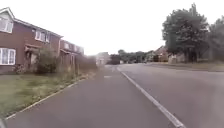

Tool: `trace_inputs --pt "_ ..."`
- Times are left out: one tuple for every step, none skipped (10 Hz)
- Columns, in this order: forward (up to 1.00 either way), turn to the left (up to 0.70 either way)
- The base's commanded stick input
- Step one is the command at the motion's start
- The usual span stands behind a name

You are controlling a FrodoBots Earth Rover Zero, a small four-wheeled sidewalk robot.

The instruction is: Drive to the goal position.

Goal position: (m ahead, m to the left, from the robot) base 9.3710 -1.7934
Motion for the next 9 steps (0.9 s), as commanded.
trace_inputs --pt "1.0 0.0" --pt "1.0 0.0" --pt "1.0 0.0" --pt "1.0 0.0" --pt "1.0 0.0" --pt "1.0 0.0" --pt "1.0 0.0" --pt "1.0 0.0" --pt "1.0 0.0"
